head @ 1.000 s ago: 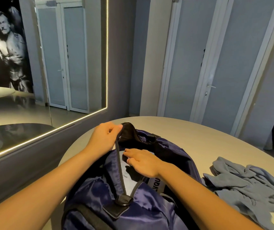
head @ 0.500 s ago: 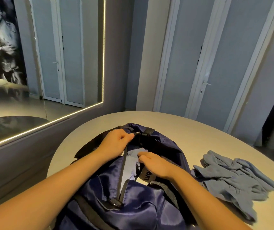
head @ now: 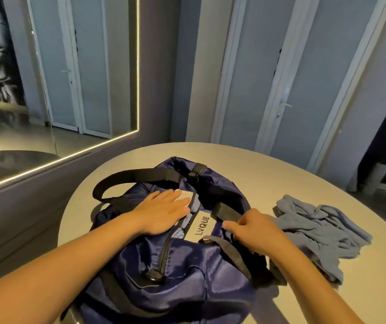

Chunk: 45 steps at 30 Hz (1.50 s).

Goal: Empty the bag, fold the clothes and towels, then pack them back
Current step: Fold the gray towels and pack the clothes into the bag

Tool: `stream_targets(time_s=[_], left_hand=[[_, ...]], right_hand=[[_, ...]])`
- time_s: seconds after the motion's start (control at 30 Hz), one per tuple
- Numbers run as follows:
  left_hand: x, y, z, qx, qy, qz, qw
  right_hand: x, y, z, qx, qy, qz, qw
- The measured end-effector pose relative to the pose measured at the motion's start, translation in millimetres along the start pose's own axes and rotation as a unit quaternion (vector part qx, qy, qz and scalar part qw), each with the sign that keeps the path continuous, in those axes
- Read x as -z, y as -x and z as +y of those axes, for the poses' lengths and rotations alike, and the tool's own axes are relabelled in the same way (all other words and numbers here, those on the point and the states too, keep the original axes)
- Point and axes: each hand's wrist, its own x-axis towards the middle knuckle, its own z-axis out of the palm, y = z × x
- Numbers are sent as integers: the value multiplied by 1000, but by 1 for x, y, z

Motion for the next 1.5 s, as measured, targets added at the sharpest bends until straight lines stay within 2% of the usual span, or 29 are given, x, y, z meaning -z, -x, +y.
stream_targets(time_s=[0.23,0.43,0.57,0.73,0.83,0.97,1.07,1.17,1.27,1.43,1.5], left_hand=[[-3,-23,-28,66,-6,34,997],[-2,-45,-48,113,-4,65,991],[1,-52,-61,142,14,68,987],[3,-57,-65,153,22,71,985],[3,-55,-63,149,21,76,986],[13,-49,-53,157,69,61,983],[39,-28,-33,179,138,79,971],[49,9,-6,159,152,73,973],[21,38,17,152,120,76,978],[-39,40,14,150,-22,191,970],[-51,32,4,145,-28,223,963]], right_hand=[[-17,-33,-29,-18,30,-14,999],[-29,-93,-52,-44,-17,-69,996],[-26,-116,-61,-39,3,-1,999],[19,-114,-40,-62,-24,85,994],[36,-104,-4,-100,-32,100,989],[9,-94,29,-129,-43,97,986],[-10,-95,37,-139,-85,117,980],[-19,-98,45,-140,-161,129,968],[-35,-92,45,-144,-219,126,957],[-63,-91,34,-137,-258,158,943],[-70,-95,30,-132,-274,169,938]])
